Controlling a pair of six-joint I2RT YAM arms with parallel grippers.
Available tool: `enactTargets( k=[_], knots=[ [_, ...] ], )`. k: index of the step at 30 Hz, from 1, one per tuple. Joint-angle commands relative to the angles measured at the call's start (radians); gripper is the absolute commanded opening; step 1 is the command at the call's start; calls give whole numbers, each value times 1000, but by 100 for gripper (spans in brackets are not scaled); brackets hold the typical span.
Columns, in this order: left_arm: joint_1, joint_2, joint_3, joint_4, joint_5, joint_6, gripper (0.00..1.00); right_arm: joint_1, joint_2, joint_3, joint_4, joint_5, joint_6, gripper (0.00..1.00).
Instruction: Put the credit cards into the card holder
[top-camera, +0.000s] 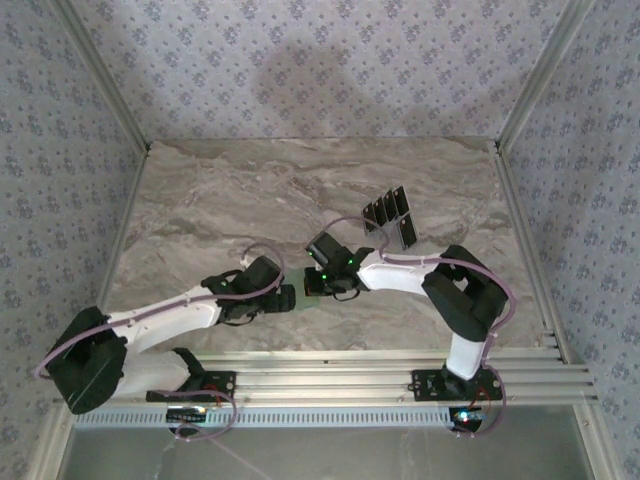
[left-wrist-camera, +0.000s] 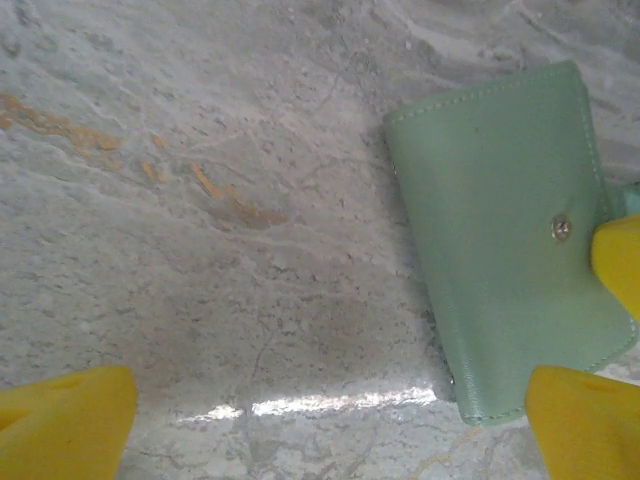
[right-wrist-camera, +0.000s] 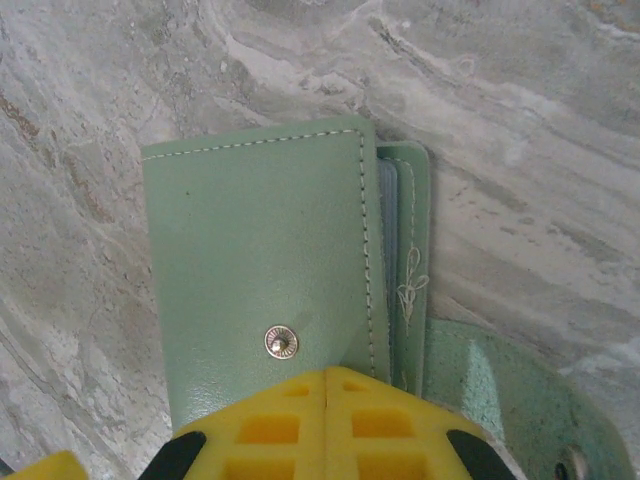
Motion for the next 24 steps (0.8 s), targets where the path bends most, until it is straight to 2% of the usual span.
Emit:
enactTargets(
  k=[1,16,24],
  knots=[
    [-11,31,10,20,-18,23,100,9,16,-17,-1,0,11,6],
    [-42,77,27,62,-22,27,100,9,17,-19,2,-1,12,6],
    [-45,113,-28,98,-29,7,100,8,18,-15,-1,-1,9,6]
  ],
)
